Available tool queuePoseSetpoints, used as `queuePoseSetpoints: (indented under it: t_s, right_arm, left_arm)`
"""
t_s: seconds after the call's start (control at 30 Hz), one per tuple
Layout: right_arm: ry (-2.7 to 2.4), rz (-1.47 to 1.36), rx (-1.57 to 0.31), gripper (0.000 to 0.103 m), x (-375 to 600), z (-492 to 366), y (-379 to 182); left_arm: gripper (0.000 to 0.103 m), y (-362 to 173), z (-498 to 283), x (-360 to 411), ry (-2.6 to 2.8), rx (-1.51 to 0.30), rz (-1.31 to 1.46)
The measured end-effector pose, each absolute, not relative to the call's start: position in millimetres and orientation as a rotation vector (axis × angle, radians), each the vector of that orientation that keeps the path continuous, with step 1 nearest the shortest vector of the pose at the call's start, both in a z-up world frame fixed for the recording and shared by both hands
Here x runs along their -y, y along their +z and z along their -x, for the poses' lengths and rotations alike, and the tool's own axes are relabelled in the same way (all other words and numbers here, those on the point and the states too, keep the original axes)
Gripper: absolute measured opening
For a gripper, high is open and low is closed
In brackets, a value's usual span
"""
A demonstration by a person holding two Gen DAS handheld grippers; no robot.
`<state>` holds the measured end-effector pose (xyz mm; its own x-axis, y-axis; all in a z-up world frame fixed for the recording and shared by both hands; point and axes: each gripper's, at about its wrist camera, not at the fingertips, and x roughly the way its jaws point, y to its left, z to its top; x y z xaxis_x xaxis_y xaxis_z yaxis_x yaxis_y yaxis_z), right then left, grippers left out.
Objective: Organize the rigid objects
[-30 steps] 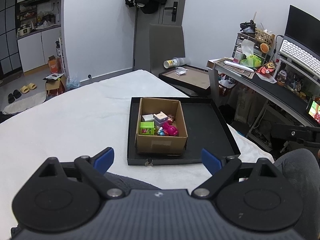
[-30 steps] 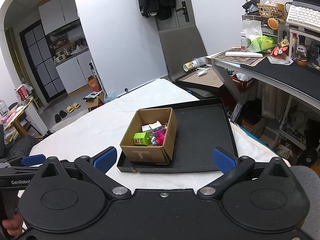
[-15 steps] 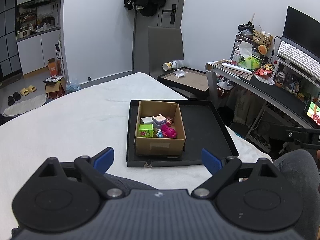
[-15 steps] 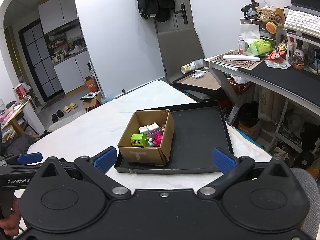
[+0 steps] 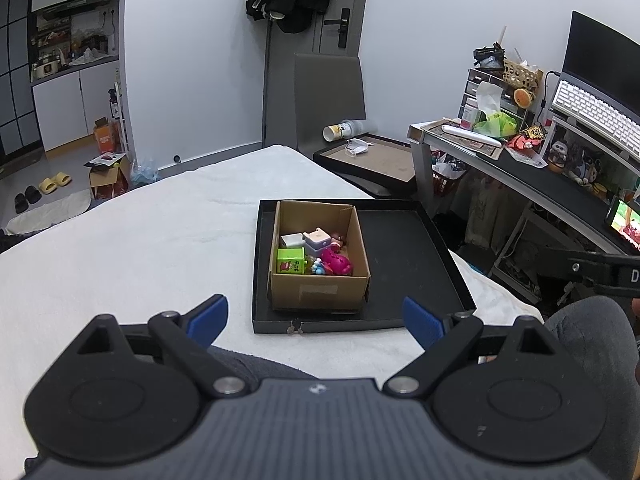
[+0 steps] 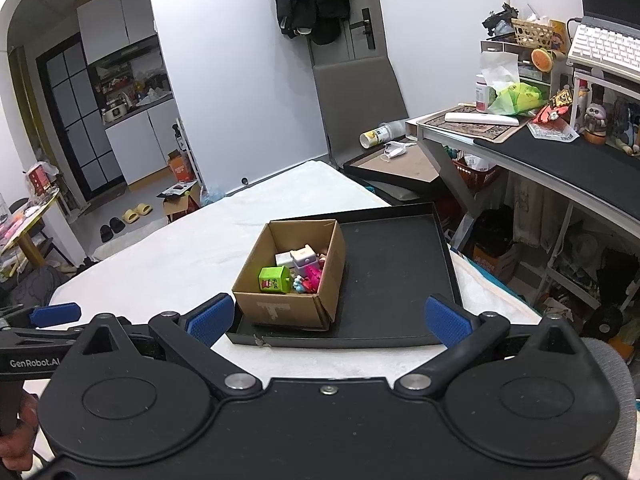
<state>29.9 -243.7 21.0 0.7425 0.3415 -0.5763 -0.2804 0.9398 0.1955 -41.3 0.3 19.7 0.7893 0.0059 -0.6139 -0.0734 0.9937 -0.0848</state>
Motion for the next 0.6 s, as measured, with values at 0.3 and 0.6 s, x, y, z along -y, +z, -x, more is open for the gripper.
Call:
queuePoseSetpoints:
  t_s: [0.3,0.6]
  right_arm:
    - [0.338,-0.098,-0.645,0.103,243.3,-28.4,22.4]
    - [0.341,-0.093,-0.643,0.103,241.8,-27.2,22.0]
  left_arm:
    - [0.094,20.2,45.2,-2.9,0.052,-0.654,0.117]
    - [0.093,20.7,50.6,-1.1,0.055,-0.644,0.101]
